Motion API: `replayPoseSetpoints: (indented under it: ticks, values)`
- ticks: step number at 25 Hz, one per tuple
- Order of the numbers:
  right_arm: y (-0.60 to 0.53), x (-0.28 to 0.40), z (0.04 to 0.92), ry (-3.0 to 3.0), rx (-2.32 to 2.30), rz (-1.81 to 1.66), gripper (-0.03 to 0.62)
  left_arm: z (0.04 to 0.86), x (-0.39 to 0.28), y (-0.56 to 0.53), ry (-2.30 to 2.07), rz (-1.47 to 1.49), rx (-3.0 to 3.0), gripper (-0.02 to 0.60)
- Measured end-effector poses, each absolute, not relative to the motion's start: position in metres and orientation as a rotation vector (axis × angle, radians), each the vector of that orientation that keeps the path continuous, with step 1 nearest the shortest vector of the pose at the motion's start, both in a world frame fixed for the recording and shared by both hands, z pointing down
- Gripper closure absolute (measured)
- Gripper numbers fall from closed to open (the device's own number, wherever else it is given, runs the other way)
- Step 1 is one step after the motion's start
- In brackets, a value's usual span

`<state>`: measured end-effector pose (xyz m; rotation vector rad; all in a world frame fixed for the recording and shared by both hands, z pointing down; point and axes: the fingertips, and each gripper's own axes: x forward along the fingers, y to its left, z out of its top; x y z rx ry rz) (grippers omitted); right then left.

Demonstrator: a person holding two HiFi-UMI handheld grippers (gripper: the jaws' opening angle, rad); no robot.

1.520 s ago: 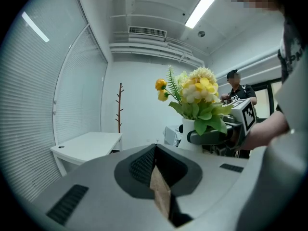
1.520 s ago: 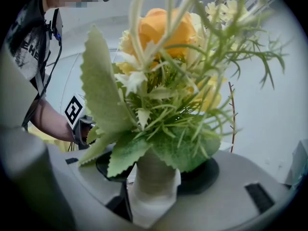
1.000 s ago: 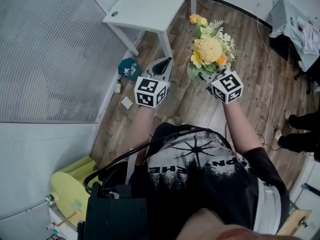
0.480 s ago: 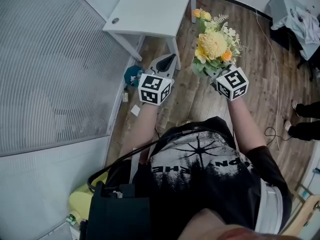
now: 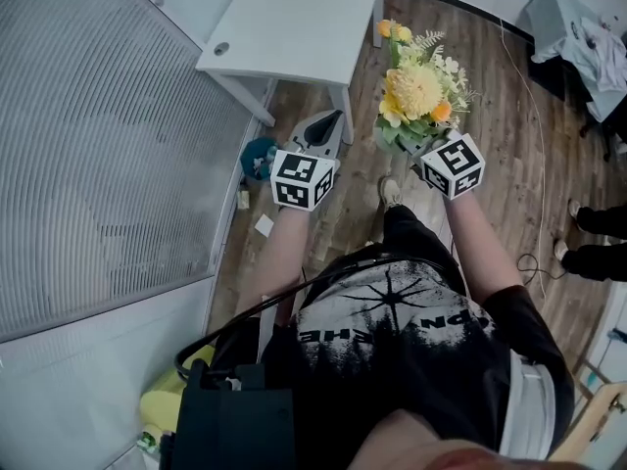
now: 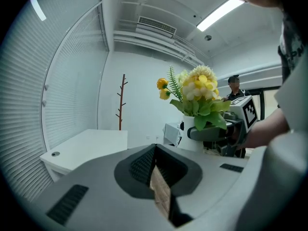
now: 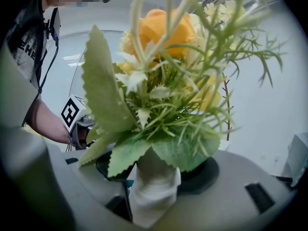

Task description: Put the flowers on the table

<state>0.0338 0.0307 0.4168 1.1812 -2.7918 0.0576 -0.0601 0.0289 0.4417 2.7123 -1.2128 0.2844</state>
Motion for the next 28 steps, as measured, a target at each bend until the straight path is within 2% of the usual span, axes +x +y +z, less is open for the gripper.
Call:
replayPoseSetpoints:
  ticks: [23, 28]
  values:
    - [-0.211, 0.031, 0.421, -2.921, 0.789, 0.064, 0.341, 0.441, -0.061, -0.191, -1.537, 0.272, 2.482, 0.569]
    - [-0.222, 0.026, 0.423, -2.954, 0.726, 0.042, 0.341, 0.44, -0.064, -0.196, -1.608, 0.277, 2.461, 0.569]
